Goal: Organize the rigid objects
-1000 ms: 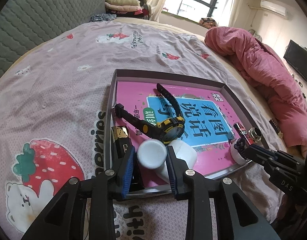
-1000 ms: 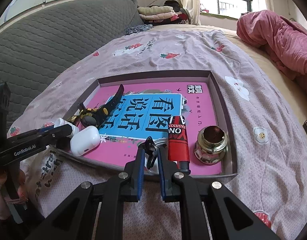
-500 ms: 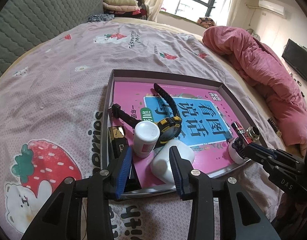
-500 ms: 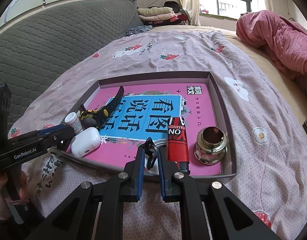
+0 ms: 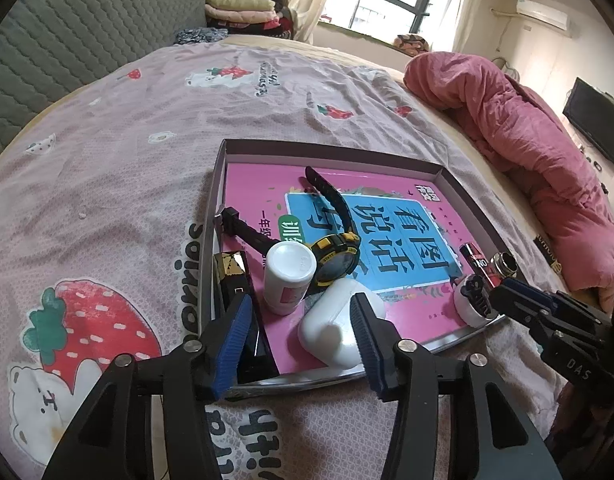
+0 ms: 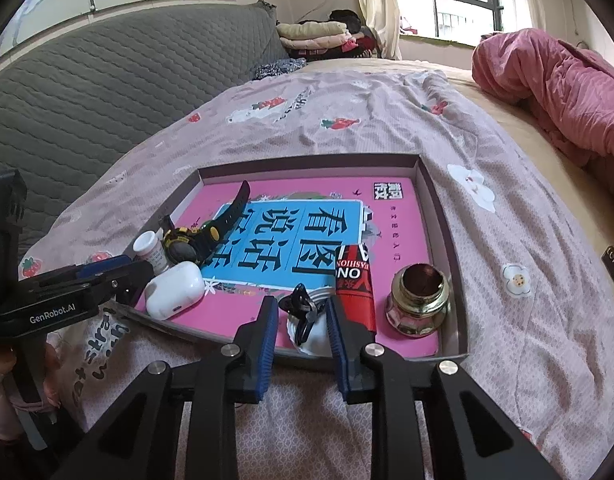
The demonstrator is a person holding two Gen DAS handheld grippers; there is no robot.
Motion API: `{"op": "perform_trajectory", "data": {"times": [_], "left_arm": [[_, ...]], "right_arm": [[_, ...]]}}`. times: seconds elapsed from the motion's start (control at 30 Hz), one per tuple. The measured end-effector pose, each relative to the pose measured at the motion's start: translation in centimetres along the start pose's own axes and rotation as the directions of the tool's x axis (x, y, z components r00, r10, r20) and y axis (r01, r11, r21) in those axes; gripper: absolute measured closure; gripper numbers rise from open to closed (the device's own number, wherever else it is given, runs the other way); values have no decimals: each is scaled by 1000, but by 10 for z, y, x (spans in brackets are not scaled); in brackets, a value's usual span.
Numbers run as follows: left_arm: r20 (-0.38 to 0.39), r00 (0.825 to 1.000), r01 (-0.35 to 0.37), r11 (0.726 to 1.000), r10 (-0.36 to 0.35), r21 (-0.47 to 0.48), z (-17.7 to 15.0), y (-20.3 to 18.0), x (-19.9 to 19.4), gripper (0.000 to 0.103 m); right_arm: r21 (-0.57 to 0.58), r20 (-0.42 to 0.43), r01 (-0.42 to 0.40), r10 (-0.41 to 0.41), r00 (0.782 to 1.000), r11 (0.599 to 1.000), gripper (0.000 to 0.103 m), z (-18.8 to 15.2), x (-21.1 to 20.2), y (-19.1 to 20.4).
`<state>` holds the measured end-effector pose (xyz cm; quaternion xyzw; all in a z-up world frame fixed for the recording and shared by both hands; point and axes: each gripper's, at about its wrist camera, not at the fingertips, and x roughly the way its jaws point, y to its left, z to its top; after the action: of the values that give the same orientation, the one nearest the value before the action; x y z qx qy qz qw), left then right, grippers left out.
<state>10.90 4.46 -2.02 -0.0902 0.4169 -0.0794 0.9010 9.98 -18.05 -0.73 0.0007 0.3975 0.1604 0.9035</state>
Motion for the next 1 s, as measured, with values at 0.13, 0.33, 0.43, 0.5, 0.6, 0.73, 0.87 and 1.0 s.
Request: {"op": "perform_trajectory", "data": {"times": [0.13, 0.33, 0.43, 0.5, 0.6, 0.73, 0.87, 1.0], "left_arm": [[-2, 1000, -1, 1000, 1, -11, -1, 2, -1, 39], [25, 1000, 0, 1000, 0, 10, -5, -4, -13, 33], [37, 999, -9, 1000, 8, 28, -8, -9, -21, 29], [38, 999, -11, 999, 10, 34, -11, -12, -25, 27], [31, 999, -20, 998, 18, 51, -18, -20, -32, 26], [34, 999, -27, 998, 24, 64, -26, -30, -42, 25], [50, 998, -30, 997, 26, 76, -30, -39, -56, 25], [51, 998, -48, 996, 44, 80, -35, -45, -65, 25]], "right_arm": [[4, 15, 1, -1, 1000, 1000, 67, 0, -4, -1], [1, 53, -2, 2, 999, 1000, 64, 2, -16, 1], [-10, 66, 5, -4, 998, 1000, 53, -1, -22, 4], [-14, 68, 20, -19, 998, 1000, 51, -4, -25, 6], [-21, 67, 40, -39, 997, 999, 51, -10, -31, 10], [-13, 59, 73, -72, 996, 997, 45, -18, -39, 14], [-4, 47, 107, -107, 993, 994, 41, -25, -48, 15], [21, 28, 119, -119, 992, 993, 41, -33, -56, 14]]}}
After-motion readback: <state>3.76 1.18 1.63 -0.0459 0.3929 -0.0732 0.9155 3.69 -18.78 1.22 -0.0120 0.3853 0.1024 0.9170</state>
